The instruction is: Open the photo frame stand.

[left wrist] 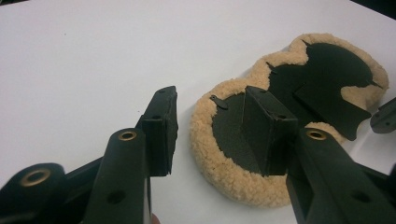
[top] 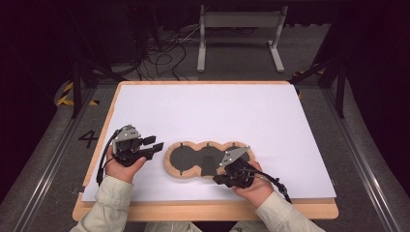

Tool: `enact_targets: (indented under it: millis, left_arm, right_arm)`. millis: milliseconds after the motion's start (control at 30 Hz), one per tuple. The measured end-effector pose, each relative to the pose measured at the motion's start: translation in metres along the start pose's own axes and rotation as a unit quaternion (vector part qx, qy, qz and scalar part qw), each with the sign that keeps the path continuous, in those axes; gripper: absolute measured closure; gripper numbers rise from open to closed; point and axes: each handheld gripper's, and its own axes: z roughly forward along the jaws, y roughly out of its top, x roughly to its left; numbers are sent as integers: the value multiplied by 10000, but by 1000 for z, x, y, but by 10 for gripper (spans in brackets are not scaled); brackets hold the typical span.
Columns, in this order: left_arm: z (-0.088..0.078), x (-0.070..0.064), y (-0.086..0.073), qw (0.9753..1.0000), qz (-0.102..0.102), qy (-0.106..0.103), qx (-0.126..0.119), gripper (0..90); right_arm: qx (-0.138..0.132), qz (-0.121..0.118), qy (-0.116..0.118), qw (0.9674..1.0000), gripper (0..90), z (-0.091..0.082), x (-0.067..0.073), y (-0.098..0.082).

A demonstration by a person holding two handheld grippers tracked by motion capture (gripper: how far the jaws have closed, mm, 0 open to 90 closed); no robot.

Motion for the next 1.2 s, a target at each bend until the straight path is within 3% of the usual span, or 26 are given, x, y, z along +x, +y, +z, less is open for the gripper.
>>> enact_targets:
  millis: [200, 433, 667, 1000, 1200]
  left_arm:
    - [1, 1, -1, 10000, -28, 8, 10, 553]
    - [3, 1, -1, 10000, -36, 2, 50, 546]
    - [4, 2, -2, 9999, -58, 13, 83, 516]
    - [5, 2, -5, 9998, -75, 7, 176, 511]
    - [5, 2, -5, 9998, -97, 6, 194, 499]
  right_arm:
    - [105, 99, 45, 9999, 900, 6, -4, -3]
    - [-28, 220, 108, 9997, 900, 2, -8, -3]
    - [-452, 209, 190, 9986, 900, -8, -10, 0]
    - [-1063, 239, -116, 9940, 900, -19, -13, 7]
    - [-970, 151, -151, 9951, 894, -18, -10, 5]
